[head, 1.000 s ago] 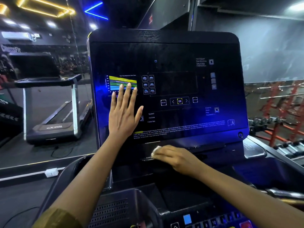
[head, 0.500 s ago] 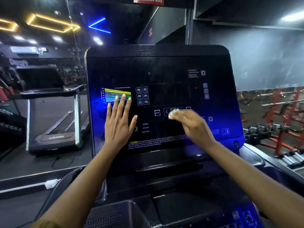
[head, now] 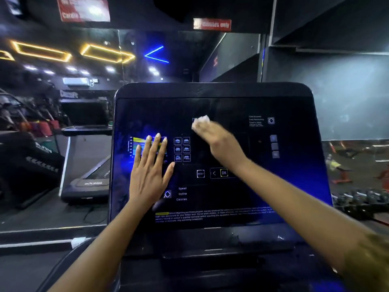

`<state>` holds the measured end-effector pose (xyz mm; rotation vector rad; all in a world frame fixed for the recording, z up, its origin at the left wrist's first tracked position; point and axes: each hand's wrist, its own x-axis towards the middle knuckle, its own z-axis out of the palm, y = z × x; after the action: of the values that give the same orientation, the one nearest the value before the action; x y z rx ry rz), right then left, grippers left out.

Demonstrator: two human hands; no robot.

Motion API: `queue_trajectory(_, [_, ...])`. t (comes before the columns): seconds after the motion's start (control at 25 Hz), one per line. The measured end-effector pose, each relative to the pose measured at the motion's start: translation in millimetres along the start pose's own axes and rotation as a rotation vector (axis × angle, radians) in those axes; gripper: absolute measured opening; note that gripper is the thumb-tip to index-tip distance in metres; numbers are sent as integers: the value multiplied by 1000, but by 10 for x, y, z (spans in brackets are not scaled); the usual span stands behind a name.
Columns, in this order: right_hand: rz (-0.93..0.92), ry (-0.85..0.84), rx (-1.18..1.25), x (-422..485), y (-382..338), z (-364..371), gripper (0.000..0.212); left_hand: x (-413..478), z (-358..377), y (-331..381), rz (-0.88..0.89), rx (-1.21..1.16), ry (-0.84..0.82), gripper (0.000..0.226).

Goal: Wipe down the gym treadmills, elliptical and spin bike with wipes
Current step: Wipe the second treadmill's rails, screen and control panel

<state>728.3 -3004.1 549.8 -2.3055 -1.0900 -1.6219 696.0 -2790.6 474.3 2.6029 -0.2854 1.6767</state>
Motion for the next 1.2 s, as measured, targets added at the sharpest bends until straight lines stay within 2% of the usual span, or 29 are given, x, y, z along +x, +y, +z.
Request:
queue_trajectory(0.16, [-283, -95, 44, -1028, -362, -63, 32, -8, 9, 12, 9, 3, 14, 63])
queue_trajectory(0.28, [-404, -139, 92, -1170, -306, -194, 30, -8, -3, 15, 4, 6, 17, 63])
queue_trajectory(0.48, [-154, 99, 16, 121, 415, -299, 40, -18, -26, 32, 2, 18, 20, 63])
queue_trajectory(0.52, [-162, 82, -29, 396, 486, -285, 39, -13, -30, 36, 1, 24, 22, 63])
queue_trajectory(0.64, [-257, -145, -116, 783, 551, -175, 44, -14, -37, 27, 5, 27, 17, 63])
queue_trajectory(0.72, [-206, -176, -126, 746, 704, -224, 51, -16, -37, 24, 7, 25, 20, 63])
queue_trajectory(0.84, [48, -33, -106, 426, 984, -344, 58, -19, -39, 40, 5, 16, 26, 63])
queue_trajectory(0.88, [79, -15, -112, 292, 974, -350, 59, -15, -42, 41, 6, 15, 24, 63])
queue_trajectory(1.08, [9, -113, -5, -376, 311, -194, 57, -16, -42, 34, 2, 11, 16, 63])
queue_trajectory(1.2, [-107, -180, 61, -944, -19, -223, 46, -8, -43, 27, 9, 3, 10, 63])
